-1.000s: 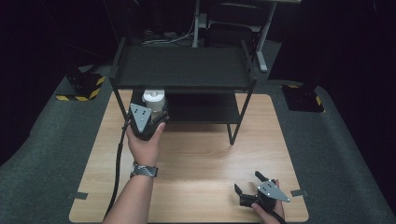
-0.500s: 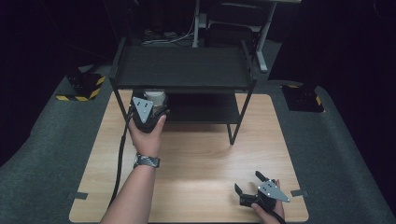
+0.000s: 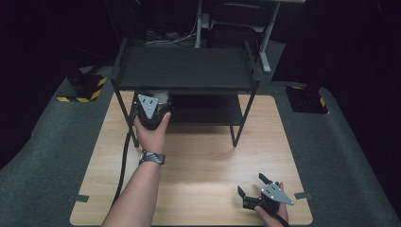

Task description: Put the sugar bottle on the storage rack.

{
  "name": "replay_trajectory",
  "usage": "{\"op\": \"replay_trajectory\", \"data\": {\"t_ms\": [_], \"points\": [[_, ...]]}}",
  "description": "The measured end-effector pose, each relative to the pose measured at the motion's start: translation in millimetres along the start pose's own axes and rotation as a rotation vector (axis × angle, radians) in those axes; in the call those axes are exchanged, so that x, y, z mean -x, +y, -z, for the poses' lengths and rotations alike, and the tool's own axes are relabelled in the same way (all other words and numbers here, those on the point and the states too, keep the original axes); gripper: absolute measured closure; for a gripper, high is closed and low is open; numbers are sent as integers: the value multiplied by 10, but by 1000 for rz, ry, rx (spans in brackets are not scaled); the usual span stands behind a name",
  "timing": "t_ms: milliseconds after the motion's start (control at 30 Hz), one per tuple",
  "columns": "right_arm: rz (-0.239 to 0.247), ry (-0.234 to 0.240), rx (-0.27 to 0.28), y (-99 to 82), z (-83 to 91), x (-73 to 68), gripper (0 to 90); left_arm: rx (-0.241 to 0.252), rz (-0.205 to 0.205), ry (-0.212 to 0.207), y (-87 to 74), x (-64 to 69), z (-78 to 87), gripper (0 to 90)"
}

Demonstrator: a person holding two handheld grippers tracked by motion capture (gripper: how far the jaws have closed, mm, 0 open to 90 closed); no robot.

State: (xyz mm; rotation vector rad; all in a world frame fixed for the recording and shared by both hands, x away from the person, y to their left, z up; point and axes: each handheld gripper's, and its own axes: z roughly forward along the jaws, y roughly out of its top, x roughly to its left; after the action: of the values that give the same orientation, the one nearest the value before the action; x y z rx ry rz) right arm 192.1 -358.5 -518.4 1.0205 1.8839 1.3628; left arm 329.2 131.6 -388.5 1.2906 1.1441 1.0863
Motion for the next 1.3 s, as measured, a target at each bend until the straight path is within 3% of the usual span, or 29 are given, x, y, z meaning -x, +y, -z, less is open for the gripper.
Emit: {"op": "replay_trajectory", "data": {"t_ms": [100,267,900,1033,1100,1167,1200,1300], "points": [[0,-1,0,-1,0,-1,2,-20,9,-3,0,-2,-19,299],[-4,0,3,-4,3,2,2,-14,-6,0,-22,22,-24,298],[-1,2,4,-6,5,4,2,10,9,-6,-31,6,-36,283],[-1,2,4,-7,5,4,2,9,19,-12,-4,8,-26,224],[-2,2,5,-7,6,4,2,6,5,-9,-5,27,-18,189],[-1,3,5,-8,6,6,2,9,-1,22,-19,82,-3,98],[-1,3,5,-8,6,6,2,13,9,21,-30,78,7,47],[1,3,5,-7,4,4,2,14,11,6,-48,45,31,5]]}}
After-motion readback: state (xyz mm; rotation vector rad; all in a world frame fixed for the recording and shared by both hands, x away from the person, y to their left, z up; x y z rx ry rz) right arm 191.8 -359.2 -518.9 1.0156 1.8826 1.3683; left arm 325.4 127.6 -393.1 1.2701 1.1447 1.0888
